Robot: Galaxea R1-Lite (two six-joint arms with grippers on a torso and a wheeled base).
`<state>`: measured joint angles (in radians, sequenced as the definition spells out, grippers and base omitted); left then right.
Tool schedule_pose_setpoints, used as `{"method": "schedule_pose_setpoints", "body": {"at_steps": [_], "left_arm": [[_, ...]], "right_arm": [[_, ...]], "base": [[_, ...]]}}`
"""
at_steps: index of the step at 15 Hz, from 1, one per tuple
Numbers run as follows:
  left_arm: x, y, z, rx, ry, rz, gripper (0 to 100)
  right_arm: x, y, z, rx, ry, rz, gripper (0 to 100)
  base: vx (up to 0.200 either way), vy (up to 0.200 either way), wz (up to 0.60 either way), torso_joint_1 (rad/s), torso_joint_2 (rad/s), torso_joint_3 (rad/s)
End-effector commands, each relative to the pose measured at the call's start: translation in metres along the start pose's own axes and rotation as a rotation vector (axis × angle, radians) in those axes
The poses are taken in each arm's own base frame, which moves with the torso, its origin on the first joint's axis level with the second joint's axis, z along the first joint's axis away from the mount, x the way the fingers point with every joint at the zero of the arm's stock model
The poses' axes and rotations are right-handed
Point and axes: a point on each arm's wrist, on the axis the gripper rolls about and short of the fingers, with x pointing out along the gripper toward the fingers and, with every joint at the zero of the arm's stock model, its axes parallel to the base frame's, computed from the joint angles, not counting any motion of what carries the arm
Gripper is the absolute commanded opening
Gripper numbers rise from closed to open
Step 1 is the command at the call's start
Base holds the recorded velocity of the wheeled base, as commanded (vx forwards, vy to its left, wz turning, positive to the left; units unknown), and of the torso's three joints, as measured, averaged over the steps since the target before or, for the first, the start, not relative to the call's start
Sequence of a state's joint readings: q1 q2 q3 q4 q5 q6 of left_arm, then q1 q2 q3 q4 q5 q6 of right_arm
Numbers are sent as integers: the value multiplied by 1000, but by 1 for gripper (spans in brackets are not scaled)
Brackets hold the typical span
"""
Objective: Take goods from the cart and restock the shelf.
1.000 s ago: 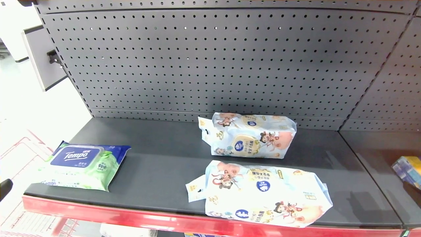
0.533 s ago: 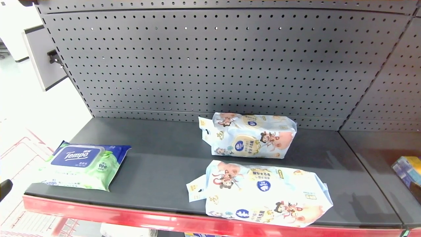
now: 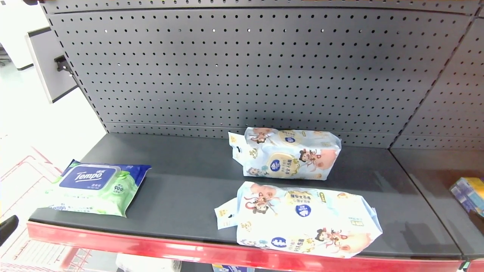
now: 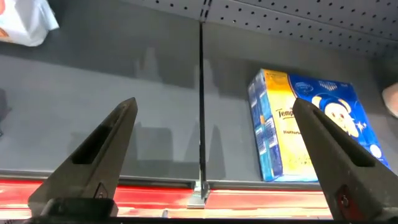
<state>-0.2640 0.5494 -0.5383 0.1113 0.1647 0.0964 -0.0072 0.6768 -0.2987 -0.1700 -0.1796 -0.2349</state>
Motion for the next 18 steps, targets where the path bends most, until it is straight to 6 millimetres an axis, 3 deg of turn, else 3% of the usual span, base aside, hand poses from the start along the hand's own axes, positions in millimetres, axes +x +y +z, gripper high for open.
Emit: {"method": "schedule_pose_setpoints", "body": {"at_steps": [1, 18], "left_arm": [[0, 0, 0, -1, -1, 1, 100], [1, 0, -1, -2, 3, -1, 100]], "right_arm": [[1, 0, 0, -1, 5, 2, 100], [2, 2, -4, -23, 17, 13, 100]], "base": [[0, 0, 0, 0, 0, 0], [0, 0, -71, 1, 1, 1]]}}
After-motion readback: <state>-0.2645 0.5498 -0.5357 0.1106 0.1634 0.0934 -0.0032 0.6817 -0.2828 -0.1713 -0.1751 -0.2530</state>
